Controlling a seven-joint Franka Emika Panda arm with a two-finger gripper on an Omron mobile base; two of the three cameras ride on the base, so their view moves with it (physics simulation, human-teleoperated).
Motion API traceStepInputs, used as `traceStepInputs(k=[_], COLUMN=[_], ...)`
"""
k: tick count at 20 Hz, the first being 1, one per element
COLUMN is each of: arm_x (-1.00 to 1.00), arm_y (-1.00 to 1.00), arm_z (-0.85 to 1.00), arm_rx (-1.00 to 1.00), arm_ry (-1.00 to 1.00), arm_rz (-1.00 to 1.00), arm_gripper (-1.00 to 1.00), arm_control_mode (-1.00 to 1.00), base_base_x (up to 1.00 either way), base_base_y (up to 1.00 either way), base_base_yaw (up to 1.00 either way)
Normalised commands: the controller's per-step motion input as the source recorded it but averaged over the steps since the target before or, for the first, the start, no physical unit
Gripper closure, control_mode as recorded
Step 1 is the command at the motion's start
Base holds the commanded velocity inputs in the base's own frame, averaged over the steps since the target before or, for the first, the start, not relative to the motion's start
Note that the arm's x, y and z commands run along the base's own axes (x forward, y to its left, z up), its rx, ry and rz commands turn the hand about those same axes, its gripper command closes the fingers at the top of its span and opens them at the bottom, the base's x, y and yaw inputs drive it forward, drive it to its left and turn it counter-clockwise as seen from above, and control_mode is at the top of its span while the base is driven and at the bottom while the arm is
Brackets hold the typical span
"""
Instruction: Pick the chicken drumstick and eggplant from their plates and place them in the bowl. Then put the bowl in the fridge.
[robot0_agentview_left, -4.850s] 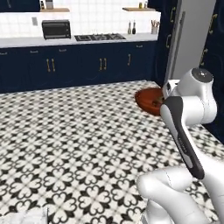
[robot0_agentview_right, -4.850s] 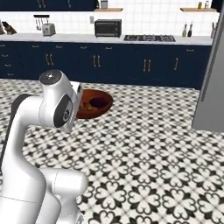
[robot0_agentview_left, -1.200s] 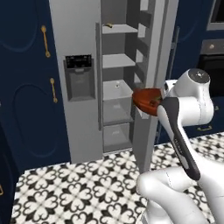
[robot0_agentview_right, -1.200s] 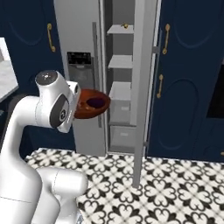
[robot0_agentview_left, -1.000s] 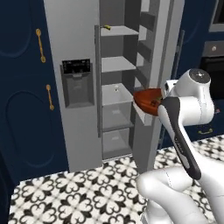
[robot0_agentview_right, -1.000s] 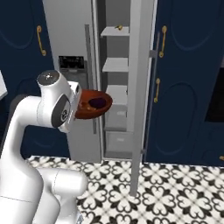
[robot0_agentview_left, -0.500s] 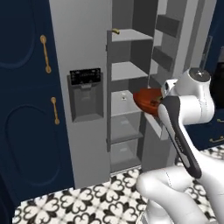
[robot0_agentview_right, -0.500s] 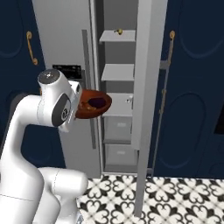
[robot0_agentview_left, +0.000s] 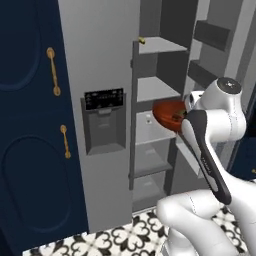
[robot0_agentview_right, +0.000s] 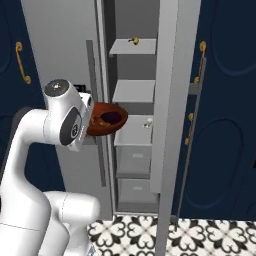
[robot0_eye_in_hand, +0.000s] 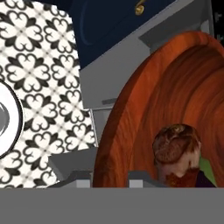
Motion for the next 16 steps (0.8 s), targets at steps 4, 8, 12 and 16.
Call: traceStepInputs(k=[4, 8, 12, 16], arm_x=[0.0, 0.0, 0.0, 0.0], arm_y=[0.0, 0.0, 0.0, 0.0], arm_z=[0.0, 0.0, 0.0, 0.0], arm_rx=[0.0, 0.0, 0.0, 0.0], arm_ry=[0.0, 0.0, 0.0, 0.0], arm_rz=[0.0, 0.0, 0.0, 0.0], arm_gripper=[1.0, 1.0, 1.0, 1.0], arm_control_mode=[1.0, 1.0, 1.0, 1.0], base_base_x=[0.37, 0.33, 0.37, 0.49], base_base_y=[-0.42, -0.37, -0.04, 0.15], base_base_yaw=[-0.12, -0.1, -0.01, 0.1])
